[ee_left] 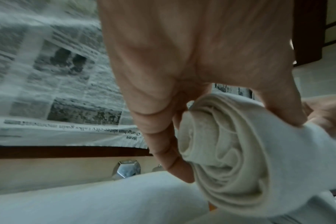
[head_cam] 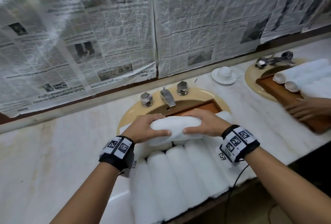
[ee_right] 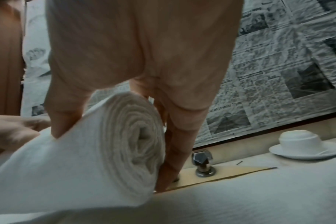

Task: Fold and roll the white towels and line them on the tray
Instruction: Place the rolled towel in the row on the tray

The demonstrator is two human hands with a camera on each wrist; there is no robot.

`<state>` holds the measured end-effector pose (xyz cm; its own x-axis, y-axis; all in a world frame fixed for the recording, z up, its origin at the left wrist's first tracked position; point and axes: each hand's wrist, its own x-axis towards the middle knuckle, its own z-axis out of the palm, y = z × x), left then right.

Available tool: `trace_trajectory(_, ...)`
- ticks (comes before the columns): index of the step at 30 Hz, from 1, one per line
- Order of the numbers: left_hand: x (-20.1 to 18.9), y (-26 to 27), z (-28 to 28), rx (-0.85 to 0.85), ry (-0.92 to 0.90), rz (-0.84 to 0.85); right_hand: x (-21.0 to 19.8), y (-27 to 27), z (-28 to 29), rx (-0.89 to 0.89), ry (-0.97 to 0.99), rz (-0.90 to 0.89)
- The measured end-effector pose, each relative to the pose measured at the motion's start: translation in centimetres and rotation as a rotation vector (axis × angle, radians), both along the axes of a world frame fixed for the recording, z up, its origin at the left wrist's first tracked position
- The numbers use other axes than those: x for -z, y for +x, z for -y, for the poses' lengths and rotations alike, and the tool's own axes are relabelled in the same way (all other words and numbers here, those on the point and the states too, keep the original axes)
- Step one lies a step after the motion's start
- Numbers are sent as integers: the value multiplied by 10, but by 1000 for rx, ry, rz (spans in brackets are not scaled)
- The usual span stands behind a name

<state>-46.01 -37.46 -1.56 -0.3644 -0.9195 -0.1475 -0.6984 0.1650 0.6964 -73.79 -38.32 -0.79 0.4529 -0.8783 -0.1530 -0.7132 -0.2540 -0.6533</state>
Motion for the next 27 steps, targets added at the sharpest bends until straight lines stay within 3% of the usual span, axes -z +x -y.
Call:
trace_trajectory(12,18,-63,84,70,-65,128,14,-51,94,76,104,2)
trace_trajectory(17,42,-76,91,115,24,264,31,-57,113,55,216,-41)
trace_trajectory(27,58,-72,93,5,49,334,45,-42,127,9,329,-122)
